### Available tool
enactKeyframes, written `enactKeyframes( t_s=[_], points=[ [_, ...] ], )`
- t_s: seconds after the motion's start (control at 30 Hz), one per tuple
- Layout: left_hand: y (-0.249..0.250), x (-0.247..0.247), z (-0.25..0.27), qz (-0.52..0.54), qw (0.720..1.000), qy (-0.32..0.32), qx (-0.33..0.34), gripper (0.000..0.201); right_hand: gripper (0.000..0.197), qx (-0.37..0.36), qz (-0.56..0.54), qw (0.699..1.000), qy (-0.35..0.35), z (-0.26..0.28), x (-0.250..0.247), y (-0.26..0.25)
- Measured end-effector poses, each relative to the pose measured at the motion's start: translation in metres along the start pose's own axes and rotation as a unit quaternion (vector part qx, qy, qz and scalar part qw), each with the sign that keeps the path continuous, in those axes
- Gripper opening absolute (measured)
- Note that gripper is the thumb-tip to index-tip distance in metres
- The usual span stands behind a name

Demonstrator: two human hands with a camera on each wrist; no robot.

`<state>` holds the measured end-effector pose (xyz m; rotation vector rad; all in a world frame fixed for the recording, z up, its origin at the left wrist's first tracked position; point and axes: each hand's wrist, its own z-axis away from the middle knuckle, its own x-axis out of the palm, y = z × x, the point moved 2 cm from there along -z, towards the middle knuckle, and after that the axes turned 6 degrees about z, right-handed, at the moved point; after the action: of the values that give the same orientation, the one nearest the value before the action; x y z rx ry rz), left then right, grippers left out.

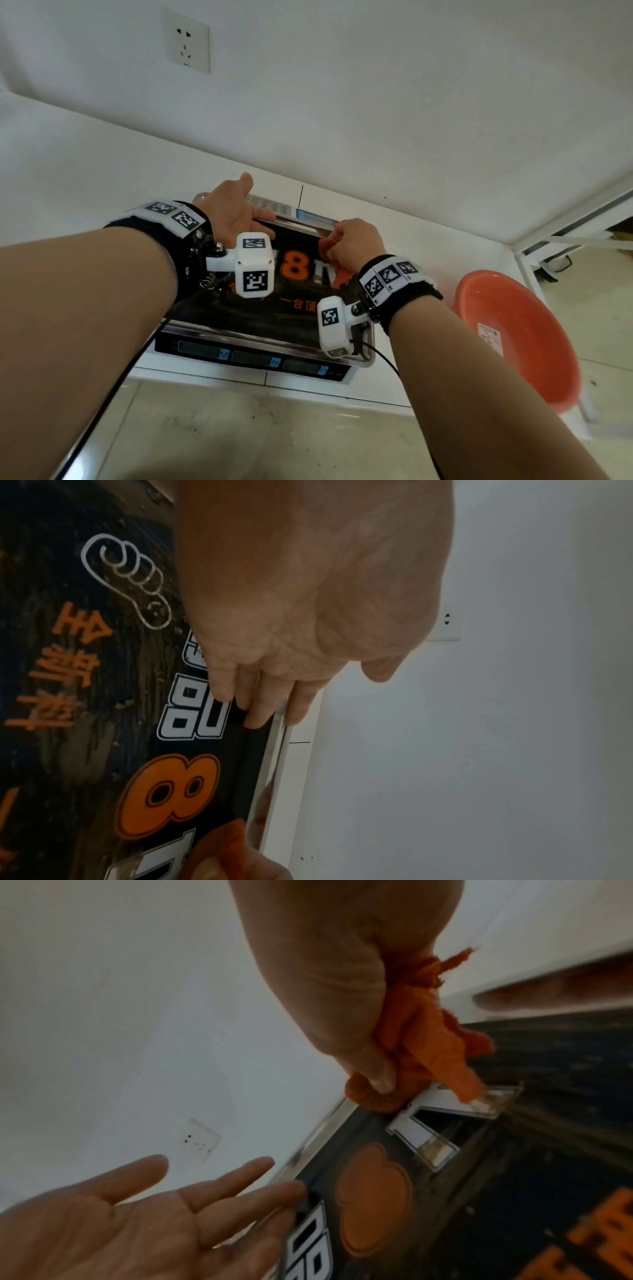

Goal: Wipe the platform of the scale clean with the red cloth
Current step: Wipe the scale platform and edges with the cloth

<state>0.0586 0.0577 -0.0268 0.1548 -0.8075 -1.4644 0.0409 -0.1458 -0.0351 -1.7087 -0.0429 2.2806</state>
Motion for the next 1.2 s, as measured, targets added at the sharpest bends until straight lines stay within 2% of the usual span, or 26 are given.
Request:
enactKeyframes(
  t_s=[0.1, 0.2, 0.37, 0.53, 0.7, 0.8, 0.87, 1.0, 1.07, 1.13, 1.2],
  points=[
    [0.001, 0.001, 0.0, -0.002, 1.0, -0.002, 0.003, 0.088, 0.013, -0.031, 0.024, 0.997, -0.073, 0.008, 0.003, -0.006],
    [0.001, 0.003, 0.0, -0.01, 1.0, 0.001, 0.005, 0.087, 0.016, -0.045, 0.009, 0.994, -0.101, 0.012, -0.002, -0.003],
    [0.0, 0.006, 0.001, -0.031, 1.0, -0.001, -0.003, 0.086, 0.015, 0.002, -0.05, 0.999, 0.006, -0.004, -0.023, 0.011],
    [0.0, 0.009, -0.004, -0.041, 0.999, 0.005, -0.004, 0.086, 0.016, 0.004, 0.043, 0.999, -0.015, -0.005, -0.002, 0.001],
    [0.0, 0.009, -0.005, -0.032, 1.0, 0.001, 0.0, 0.087, 0.021, -0.034, 0.042, 0.991, -0.121, 0.008, -0.008, -0.003],
    [0.0, 0.01, -0.003, -0.028, 1.0, -0.004, -0.004, 0.086, 0.021, -0.018, 0.007, 0.997, -0.071, 0.004, -0.025, 0.003],
    [-0.001, 0.01, -0.002, -0.027, 1.0, -0.007, -0.005, 0.085, 0.017, 0.001, 0.023, 0.999, -0.034, -0.003, -0.026, 0.007],
    [-0.001, 0.009, -0.001, -0.025, 1.0, -0.003, -0.006, 0.085, 0.02, 0.036, 0.039, 0.998, -0.029, -0.001, -0.009, 0.011],
    [-0.002, 0.007, -0.002, -0.019, 1.0, -0.003, -0.009, 0.085, 0.021, 0.03, 0.067, 0.995, -0.064, 0.003, -0.006, 0.009],
    [-0.001, 0.005, -0.003, -0.019, 1.0, -0.007, -0.007, 0.085, 0.024, 0.008, 0.09, 0.988, -0.128, 0.009, -0.009, 0.008],
    [0.0, 0.005, -0.003, -0.02, 1.0, -0.009, -0.006, 0.084, 0.026, 0.0, 0.043, 0.987, -0.157, 0.01, -0.016, 0.01]
  ],
)
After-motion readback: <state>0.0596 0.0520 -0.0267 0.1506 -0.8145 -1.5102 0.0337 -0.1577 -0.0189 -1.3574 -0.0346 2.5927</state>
